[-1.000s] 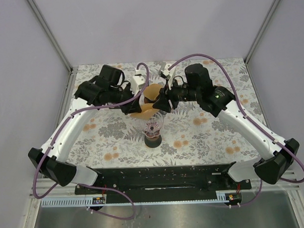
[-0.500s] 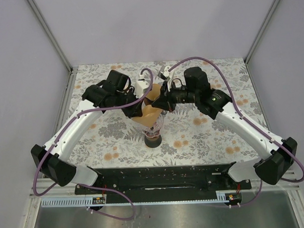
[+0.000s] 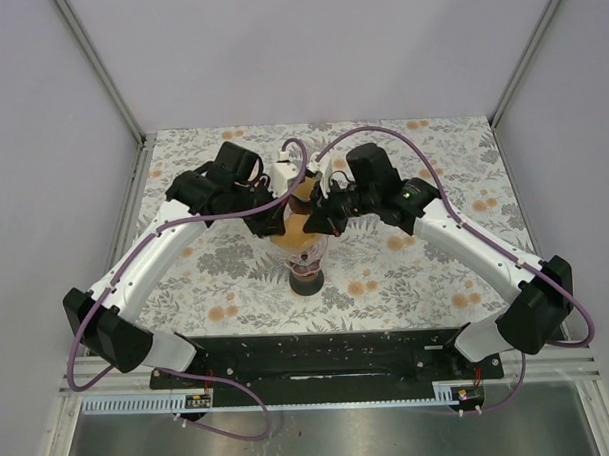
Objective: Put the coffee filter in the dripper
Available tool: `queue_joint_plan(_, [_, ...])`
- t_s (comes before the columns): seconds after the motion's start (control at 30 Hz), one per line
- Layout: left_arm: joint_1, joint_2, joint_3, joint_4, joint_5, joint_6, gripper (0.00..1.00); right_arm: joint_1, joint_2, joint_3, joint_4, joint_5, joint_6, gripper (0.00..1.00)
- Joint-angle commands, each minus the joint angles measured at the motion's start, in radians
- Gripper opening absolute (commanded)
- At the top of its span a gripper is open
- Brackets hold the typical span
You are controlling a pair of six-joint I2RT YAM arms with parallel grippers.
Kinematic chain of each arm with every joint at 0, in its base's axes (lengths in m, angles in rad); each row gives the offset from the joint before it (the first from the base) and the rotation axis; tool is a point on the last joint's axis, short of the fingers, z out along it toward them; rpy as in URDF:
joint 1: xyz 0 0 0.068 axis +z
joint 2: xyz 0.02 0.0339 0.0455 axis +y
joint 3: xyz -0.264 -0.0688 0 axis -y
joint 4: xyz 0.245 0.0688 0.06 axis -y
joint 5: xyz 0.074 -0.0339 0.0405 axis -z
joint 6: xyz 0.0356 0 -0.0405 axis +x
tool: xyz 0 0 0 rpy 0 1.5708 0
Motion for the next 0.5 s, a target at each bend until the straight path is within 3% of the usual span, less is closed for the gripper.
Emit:
queue_joint_plan(0.0, [-0.004, -0.015, 0.011, 0.050, -0.003, -0.019, 0.00, 0.034, 0.020, 0.027, -0.101, 0.003, -0.081, 0.00])
queue_joint_plan(0.2, [-0.004, -0.014, 0.013, 0.050, 0.028, -0.025, 0.07, 0.083, 0.069, 0.079, -0.156, 0.104, -0.107, 0.00])
queue_joint_plan(0.47, [0.004, -0.015, 0.064, 0.026, 0.032, -0.024, 0.34, 0.140, 0.103, 0.121, -0.257, 0.207, -0.167, 0.00])
